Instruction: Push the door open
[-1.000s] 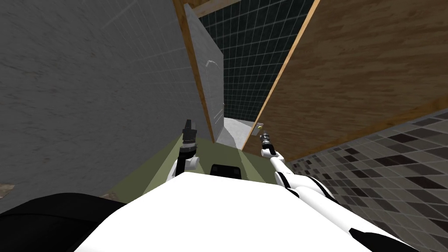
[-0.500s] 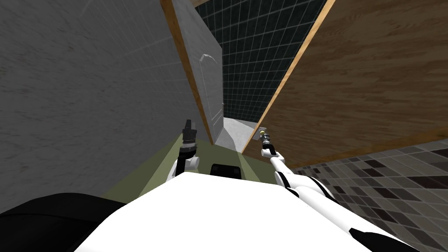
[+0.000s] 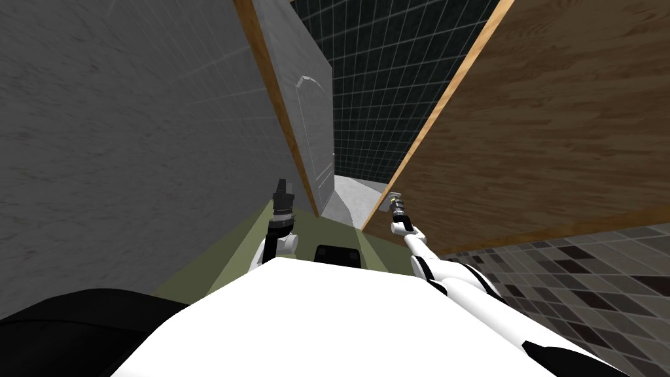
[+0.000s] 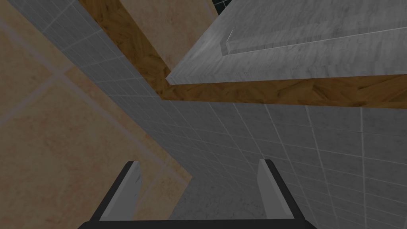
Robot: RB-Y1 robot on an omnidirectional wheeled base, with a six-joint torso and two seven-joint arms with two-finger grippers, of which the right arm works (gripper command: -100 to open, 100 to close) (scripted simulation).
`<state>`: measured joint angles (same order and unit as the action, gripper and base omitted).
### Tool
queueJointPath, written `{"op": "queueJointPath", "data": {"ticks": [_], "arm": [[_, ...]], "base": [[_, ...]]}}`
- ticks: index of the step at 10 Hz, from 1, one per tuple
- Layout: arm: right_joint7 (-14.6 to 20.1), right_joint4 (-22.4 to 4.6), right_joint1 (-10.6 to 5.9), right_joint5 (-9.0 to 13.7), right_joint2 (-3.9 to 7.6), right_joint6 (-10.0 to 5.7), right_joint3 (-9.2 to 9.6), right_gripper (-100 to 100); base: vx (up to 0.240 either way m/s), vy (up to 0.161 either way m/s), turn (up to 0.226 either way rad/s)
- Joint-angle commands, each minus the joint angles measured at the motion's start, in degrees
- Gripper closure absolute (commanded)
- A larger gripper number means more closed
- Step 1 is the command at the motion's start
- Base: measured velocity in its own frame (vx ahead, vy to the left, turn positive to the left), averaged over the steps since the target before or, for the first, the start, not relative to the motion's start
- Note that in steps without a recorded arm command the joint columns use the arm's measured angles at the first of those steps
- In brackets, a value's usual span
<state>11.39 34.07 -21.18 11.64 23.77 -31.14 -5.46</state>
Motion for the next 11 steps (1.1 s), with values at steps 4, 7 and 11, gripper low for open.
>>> {"op": "queueJointPath", "data": {"ticks": [4,7,11], "arm": [[-1.1,-0.4,-0.34,0.4,-0.27,-0.05,-1.01,100],[-2.8,-1.0,-0.83,0.9,-0.66,-0.16,-2.6,100],[-5.0,-1.9,-1.49,1.7,-1.17,-0.31,-4.72,100]], "base": [[0.03,0.0,-0.009],[0.18,0.007,-0.045],[0.132,-0.007,-0.023]]}}
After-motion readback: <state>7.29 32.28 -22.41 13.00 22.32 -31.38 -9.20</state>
